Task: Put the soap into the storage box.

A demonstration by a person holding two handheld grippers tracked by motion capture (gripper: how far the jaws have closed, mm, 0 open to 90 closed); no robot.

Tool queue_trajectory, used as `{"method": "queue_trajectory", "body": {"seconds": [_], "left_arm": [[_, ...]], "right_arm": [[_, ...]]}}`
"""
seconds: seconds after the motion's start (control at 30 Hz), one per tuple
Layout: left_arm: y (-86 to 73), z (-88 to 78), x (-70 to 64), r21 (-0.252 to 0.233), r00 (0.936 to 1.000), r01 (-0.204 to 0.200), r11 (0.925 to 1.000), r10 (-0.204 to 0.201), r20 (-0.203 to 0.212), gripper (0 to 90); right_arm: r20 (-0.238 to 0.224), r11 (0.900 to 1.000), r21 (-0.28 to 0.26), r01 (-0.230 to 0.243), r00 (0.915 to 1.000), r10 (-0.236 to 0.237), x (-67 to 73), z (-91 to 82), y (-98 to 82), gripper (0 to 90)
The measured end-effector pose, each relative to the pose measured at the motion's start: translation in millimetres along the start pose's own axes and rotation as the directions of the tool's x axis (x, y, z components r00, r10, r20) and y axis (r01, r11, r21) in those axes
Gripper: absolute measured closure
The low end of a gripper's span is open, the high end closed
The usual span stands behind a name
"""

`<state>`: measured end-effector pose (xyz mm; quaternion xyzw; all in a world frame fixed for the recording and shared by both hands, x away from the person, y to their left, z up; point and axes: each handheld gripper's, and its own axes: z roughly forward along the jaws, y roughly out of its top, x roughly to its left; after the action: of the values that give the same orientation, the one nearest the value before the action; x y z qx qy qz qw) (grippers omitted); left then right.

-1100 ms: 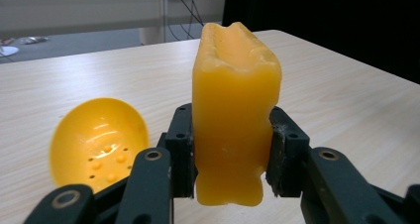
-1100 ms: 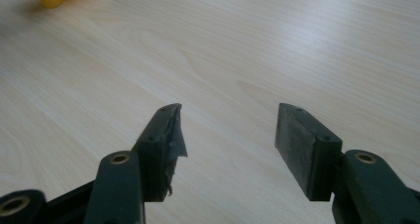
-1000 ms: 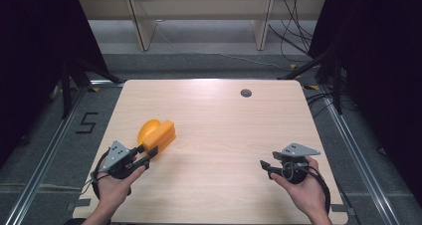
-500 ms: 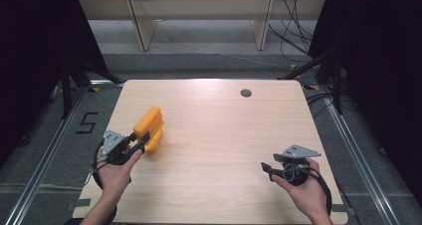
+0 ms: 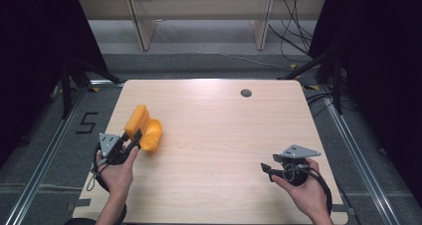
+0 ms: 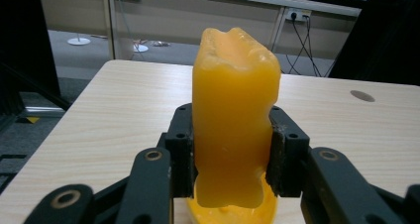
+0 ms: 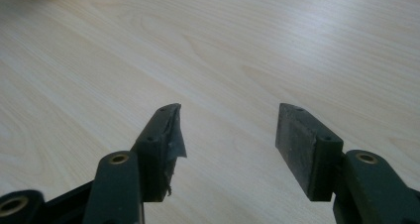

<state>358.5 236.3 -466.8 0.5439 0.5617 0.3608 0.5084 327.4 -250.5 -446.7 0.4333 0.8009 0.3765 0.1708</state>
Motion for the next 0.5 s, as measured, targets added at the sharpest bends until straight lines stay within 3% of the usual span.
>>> {"method": "queue_trajectory", "body": {"seconds": [0.17, 0.3, 0.43, 0.47, 0.5], "left_arm": [[-2.4, -1.5, -2.9, -0.023, 0.9996, -0.028, 0.9993, 0.028, -0.006, 60.5], [-3.5, -1.4, -2.7, -0.035, 0.9992, -0.038, 0.9987, 0.037, -0.017, 60.5], [-3.3, -0.1, -0.7, -0.054, 0.9993, -0.023, 0.9983, 0.021, -0.030, 60.5], [-3.3, 0.4, -0.6, -0.055, 0.9993, -0.020, 0.9983, 0.019, -0.031, 60.5], [-3.7, 0.8, -0.8, -0.058, 0.9993, -0.018, 0.9981, 0.016, -0.033, 60.5]], "right_arm": [[0.002, 1.000, 0.001, 0.015, 0.9999, -0.015, -1.2, 0.9, -0.2, 43.7], [-0.013, 0.999, 0.013, -0.034, 0.9993, 0.034, 2.6, 1.7, -0.7, 43.8], [0.004, 1.000, 0.001, 0.005, 1.0000, -0.005, -0.4, 0.6, -0.2, 43.8], [0.001, 0.999, 0.005, -0.039, 0.9993, 0.039, 3.0, -0.7, -0.8, 43.8], [0.012, 1.000, -0.006, 0.001, 0.9999, -0.001, -0.1, -0.7, -0.8, 43.9]]}}
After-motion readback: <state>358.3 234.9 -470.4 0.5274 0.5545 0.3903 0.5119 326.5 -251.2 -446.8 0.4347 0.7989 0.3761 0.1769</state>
